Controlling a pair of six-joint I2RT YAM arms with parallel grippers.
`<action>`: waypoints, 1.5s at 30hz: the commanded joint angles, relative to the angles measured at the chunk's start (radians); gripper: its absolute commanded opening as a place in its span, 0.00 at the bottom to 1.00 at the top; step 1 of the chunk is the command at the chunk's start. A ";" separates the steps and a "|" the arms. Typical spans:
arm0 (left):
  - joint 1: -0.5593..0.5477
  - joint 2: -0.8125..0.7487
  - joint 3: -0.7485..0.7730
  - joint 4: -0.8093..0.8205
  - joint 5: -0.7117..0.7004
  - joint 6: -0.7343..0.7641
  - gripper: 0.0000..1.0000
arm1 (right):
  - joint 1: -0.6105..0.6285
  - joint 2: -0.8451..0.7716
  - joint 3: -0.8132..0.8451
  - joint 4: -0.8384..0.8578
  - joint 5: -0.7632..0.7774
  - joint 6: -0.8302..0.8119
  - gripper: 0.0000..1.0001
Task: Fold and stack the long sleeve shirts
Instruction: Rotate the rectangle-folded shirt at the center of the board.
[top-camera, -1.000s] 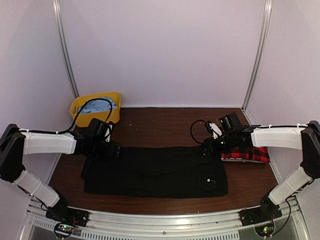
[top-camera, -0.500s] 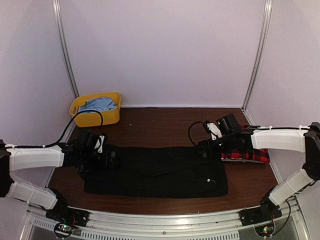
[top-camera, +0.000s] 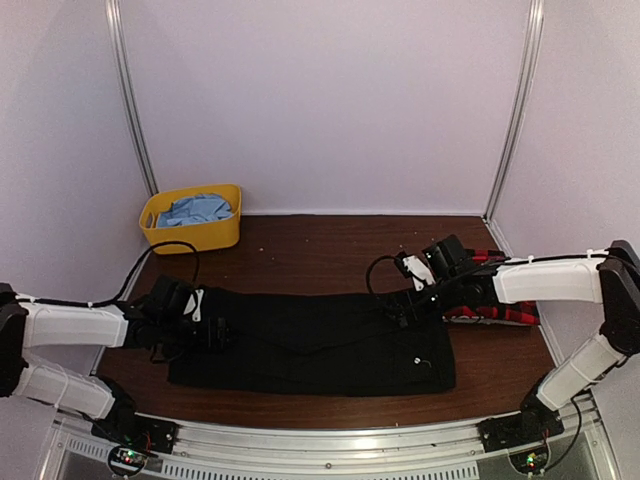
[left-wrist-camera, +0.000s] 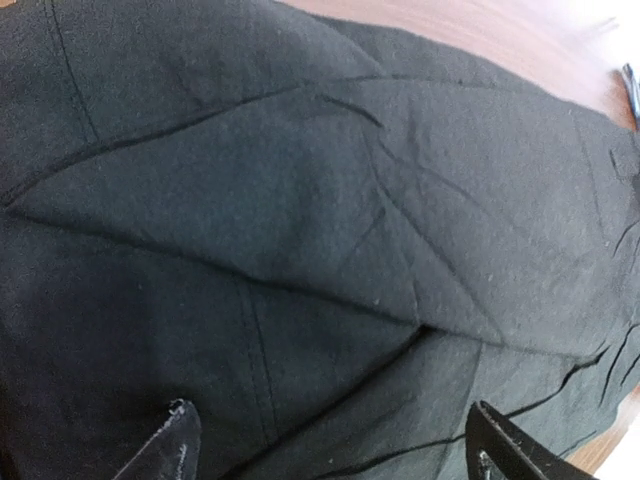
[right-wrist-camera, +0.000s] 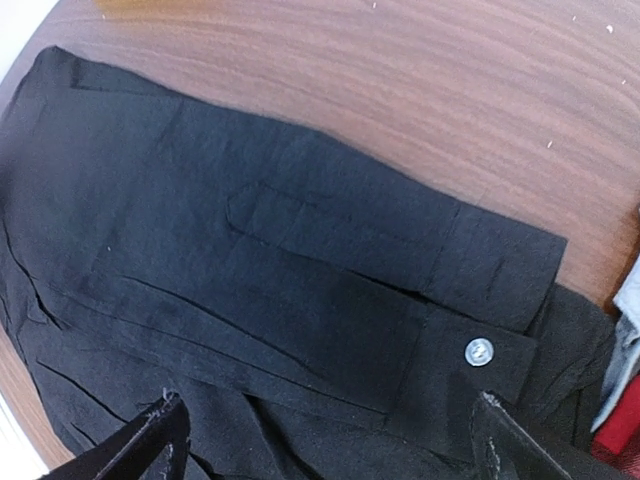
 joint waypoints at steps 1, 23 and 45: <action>0.027 0.069 -0.015 0.071 0.050 -0.004 0.92 | 0.007 0.044 -0.027 0.023 -0.009 0.009 0.98; 0.124 0.564 0.410 0.100 0.156 0.277 0.86 | 0.026 -0.009 -0.249 0.082 -0.015 0.222 0.94; 0.123 1.082 1.059 -0.024 0.223 0.394 0.81 | 0.379 -0.294 -0.480 0.190 0.175 0.633 0.93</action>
